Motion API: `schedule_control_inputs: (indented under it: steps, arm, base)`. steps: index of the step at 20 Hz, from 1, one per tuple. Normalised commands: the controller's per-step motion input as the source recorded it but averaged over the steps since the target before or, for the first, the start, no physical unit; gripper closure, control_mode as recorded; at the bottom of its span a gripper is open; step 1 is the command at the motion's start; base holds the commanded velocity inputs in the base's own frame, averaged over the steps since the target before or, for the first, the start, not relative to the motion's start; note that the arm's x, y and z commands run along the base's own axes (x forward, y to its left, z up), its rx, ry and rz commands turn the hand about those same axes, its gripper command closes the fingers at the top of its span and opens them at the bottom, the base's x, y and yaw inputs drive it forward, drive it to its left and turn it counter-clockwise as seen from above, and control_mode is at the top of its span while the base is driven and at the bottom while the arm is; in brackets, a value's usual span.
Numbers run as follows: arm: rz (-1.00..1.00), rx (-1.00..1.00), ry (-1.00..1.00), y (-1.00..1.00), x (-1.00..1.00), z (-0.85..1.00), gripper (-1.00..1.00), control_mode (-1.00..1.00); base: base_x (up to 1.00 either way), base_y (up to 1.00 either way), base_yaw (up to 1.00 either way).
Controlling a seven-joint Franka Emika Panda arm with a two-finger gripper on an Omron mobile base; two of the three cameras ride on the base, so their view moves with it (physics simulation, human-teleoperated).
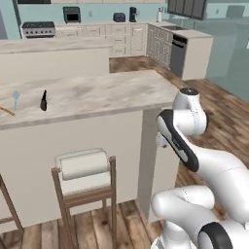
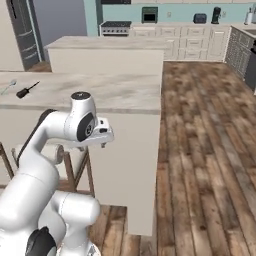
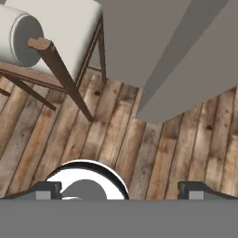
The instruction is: Pick up the metallic utensils from the counter and place them in the open drawer. Make sure not to pick up any wooden utensils.
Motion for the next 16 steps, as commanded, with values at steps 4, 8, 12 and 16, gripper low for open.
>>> schedule_control_inputs:
  steps: [4,8,12,16]
  arm:
    - [0.00,0.00,0.00,0.00,0.00,0.00,-1.00,1.00]
    - [0.00,0.00,0.00,0.00,0.00,0.00,-1.00,1.00]
    - [0.00,0.00,0.00,0.00,0.00,0.00,-1.00,1.00]
    - [0.00,0.00,0.00,0.00,0.00,0.00,-1.00,1.00]
  base:
    - [0.00,1.00,-0.23]
    - [0.03,1.00,-0.24]
    - [0.41,0.78,-0.20]
    - [0.48,0.23,-0.09]
